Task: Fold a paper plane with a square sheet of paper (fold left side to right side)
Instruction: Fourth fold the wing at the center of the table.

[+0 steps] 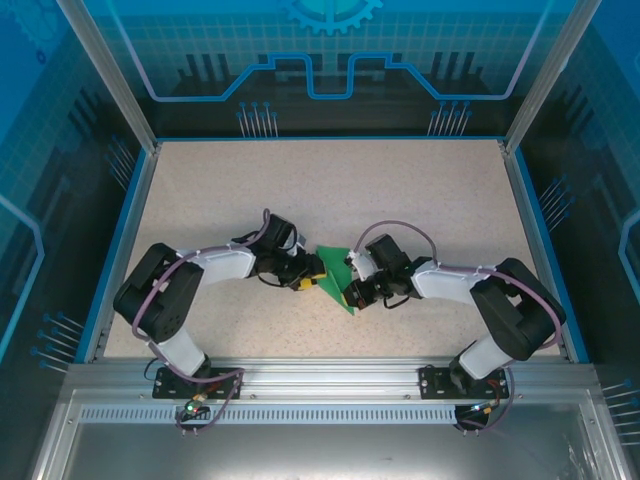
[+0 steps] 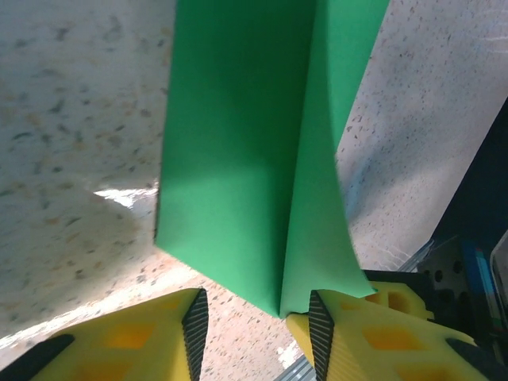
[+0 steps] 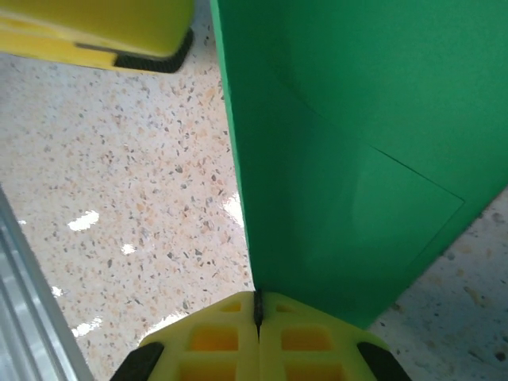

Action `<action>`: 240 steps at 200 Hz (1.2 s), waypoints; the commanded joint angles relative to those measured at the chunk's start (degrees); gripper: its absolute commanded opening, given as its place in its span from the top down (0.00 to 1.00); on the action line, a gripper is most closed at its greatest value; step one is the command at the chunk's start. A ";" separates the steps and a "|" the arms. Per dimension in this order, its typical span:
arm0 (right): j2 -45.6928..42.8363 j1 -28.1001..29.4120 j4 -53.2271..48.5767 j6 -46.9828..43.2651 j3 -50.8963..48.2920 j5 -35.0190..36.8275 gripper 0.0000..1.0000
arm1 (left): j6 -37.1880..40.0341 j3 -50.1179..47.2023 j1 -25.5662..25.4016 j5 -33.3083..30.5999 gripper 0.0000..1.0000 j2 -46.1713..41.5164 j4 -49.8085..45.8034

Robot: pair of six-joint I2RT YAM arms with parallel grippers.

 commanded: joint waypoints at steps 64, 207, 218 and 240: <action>2.88 -5.39 8.00 5.61 -3.21 -11.39 1.00 | -1.18 4.49 -1.70 1.66 0.55 5.49 3.07; 5.98 -9.50 12.36 9.41 -5.38 -15.44 1.00 | 0.48 7.86 -2.25 -0.43 0.53 11.19 0.26; 6.02 -9.54 12.40 9.42 -5.24 -15.64 1.00 | 0.47 7.95 -2.31 -0.53 0.53 11.52 -0.03; 6.32 -9.54 12.34 9.38 -4.85 -16.20 1.00 | 0.51 7.96 -2.30 -0.73 0.53 11.66 -0.11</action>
